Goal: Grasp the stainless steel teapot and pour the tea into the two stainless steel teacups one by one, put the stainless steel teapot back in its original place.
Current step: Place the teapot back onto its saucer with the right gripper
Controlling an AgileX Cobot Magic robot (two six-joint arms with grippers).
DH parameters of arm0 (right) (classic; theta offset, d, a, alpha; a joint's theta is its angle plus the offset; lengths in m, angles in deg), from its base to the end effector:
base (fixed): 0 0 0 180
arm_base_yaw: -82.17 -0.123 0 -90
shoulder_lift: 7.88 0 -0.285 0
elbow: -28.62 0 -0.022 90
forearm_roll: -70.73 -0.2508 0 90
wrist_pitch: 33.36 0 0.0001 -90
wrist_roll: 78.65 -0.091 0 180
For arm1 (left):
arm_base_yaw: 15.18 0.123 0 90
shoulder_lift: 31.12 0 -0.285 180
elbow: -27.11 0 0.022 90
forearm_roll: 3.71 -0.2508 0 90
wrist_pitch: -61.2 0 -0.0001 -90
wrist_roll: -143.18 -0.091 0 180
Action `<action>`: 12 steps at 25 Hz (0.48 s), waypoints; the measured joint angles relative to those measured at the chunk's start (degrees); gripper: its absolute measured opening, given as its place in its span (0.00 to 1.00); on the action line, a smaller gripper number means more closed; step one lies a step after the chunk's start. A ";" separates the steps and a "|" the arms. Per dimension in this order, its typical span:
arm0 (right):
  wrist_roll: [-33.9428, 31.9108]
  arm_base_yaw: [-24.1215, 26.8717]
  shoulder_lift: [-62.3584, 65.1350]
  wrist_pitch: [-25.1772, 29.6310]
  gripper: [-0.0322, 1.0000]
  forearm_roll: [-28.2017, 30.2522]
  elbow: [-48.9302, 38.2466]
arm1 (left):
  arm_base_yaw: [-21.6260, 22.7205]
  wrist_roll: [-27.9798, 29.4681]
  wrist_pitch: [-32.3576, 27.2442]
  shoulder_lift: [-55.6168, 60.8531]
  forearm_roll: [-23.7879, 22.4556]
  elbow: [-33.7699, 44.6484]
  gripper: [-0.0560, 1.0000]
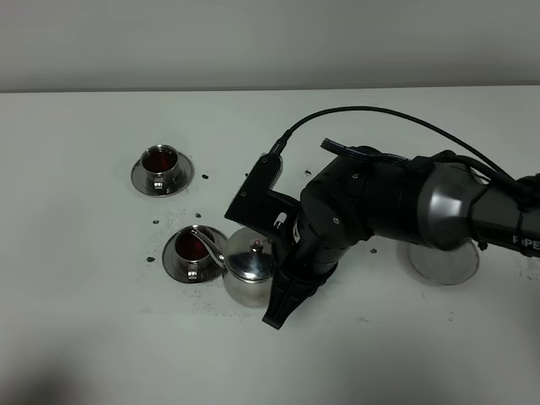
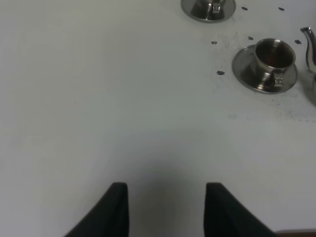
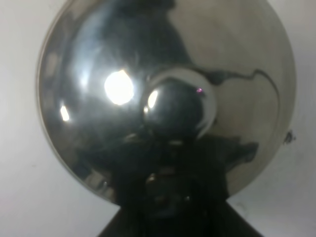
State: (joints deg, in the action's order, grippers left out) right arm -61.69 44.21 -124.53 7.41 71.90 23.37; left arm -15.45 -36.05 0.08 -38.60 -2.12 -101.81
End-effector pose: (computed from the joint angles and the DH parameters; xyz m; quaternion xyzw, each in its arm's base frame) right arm 0.2999 0.2324 0.1770 -0.4617 0.8741 0.0198 0.1495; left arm -0.0011 -0.0022 0.2646 -0.0035 0.8645 -0.0184 0.5022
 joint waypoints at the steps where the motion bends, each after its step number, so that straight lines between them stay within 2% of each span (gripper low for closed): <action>1: -0.27 0.00 -0.37 -0.06 0.24 0.05 0.00 | 0.00 0.00 0.00 0.00 0.00 0.00 0.40; 4: -0.98 0.00 -0.39 0.23 0.24 0.62 0.18 | 0.00 0.00 0.00 0.00 0.00 0.00 0.40; 8: -3.13 0.66 2.55 4.14 0.24 2.70 2.08 | 0.00 0.00 0.00 0.00 0.00 0.00 0.40; 12: -7.35 5.69 10.11 4.34 0.24 4.81 -0.83 | 0.00 0.00 0.00 0.00 0.00 0.00 0.40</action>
State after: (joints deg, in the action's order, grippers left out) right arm -69.04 49.90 -114.42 11.75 76.71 22.54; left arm -15.45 -36.05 0.08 -38.60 -2.12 -101.81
